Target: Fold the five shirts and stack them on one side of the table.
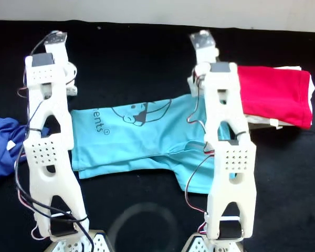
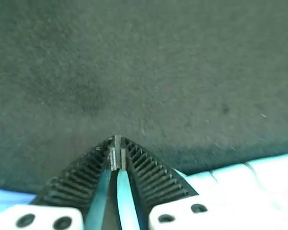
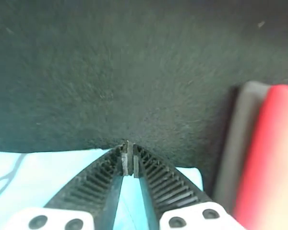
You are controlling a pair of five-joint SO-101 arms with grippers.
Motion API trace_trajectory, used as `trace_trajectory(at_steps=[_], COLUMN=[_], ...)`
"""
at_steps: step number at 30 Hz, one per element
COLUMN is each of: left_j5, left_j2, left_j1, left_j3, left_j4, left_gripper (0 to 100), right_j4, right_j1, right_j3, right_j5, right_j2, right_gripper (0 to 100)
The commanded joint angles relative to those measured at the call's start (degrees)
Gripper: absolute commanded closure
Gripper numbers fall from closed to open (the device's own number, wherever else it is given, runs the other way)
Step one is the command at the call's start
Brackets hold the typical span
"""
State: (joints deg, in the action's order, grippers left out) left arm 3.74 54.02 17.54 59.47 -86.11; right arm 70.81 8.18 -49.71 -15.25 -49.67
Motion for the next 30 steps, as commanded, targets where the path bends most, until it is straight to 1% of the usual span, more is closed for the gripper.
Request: trace_trajectory(at_steps=[1, 4, 6, 10, 12, 14, 16, 20, 24, 28, 30], left_j5=[0.2, 0.1, 0.1, -0.3, -0.9, -2.6, -2.9, -2.8, -2.5, -2.5, -2.5], left_j2=[-0.6, -0.5, -0.7, -2.3, -5.8, -12.0, -19.6, -33.2, -44.1, -51.2, -53.1], left_j1=[-2.2, -4.3, -5.2, -5.7, -5.8, -5.8, -6.2, -8.8, -11.1, -13.6, -13.8], left_j3=[11.0, 16.0, 17.6, 16.8, 12.1, 3.7, -7.0, -27.4, -46.0, -64.7, -73.0], left_j4=[-7.1, -12.6, -14.5, -15.3, -15.3, -15.3, -15.1, -13.6, -4.4, 4.9, 9.3], left_gripper=[99, 99, 99, 99, 99, 99, 99, 99, 99, 99, 99], right_j4=[6.7, 11.2, 13.8, 19.1, 22.5, 26.1, 29.6, 30.3, 30.5, 30.5, 30.5], right_j1=[-0.1, -0.1, -0.1, -0.1, -0.2, -0.2, -0.2, -0.9, -1.3, -1.2, -1.1], right_j3=[-10.6, -17.5, -21.6, -28.4, -31.6, -35.2, -39.0, -43.1, -43.0, -41.4, -38.0], right_j5=[-0.5, -0.5, -0.5, -0.5, -0.6, -0.8, -0.9, -0.9, -0.7, -0.7, -0.7], right_j2=[0.8, 0.6, 0.5, 0.5, 0.7, 0.7, 0.7, 0.8, 2.1, 8.3, 13.1], right_gripper=[99.2, 99.2, 99.2, 99.2, 99.2, 99.2, 99.2, 99.2, 99.2, 99.2, 99.2])
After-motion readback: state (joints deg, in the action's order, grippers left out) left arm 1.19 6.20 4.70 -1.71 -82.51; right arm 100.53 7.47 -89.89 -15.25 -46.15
